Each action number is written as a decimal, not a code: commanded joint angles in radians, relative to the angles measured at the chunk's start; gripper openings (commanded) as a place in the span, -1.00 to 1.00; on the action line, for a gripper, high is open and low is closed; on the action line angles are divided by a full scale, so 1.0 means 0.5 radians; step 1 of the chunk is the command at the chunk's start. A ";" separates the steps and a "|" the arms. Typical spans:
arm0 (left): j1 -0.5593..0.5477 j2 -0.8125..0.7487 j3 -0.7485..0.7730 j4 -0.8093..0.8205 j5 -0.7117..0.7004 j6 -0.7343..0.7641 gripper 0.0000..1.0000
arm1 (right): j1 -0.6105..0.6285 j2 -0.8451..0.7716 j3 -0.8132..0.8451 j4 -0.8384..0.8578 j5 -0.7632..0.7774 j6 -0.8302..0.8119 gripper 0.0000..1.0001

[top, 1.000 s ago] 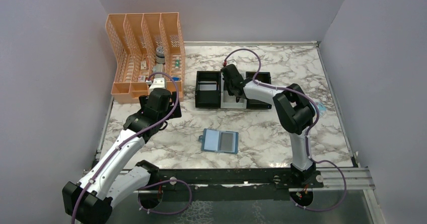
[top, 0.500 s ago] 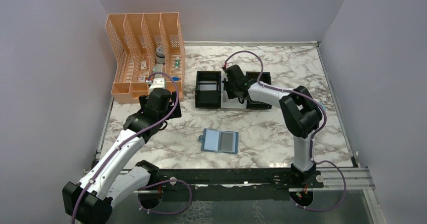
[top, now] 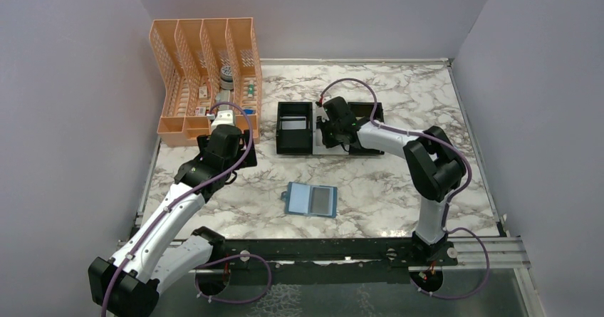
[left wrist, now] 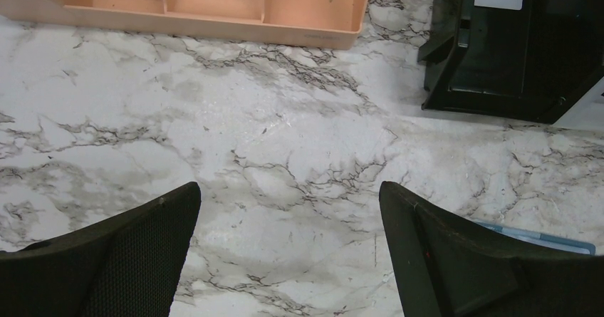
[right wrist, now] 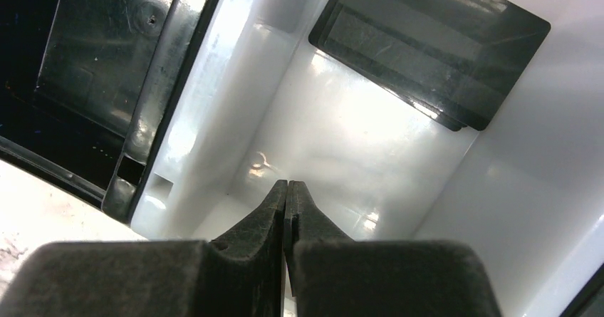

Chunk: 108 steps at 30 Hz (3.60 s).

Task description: Take the credit cards out of the card holder

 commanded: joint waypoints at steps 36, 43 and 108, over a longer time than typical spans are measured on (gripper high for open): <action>-0.182 0.182 -0.225 0.549 1.549 -0.110 0.70 | -0.001 -1.372 -1.622 0.913 -0.808 1.237 -0.34; -0.558 0.371 -0.258 0.547 1.370 -0.137 0.60 | 0.002 -1.338 -1.661 0.910 -0.909 1.307 -0.34; -0.908 0.840 -0.379 0.593 0.843 -0.245 -0.31 | 0.018 -0.857 -1.497 0.893 -1.065 1.301 -0.66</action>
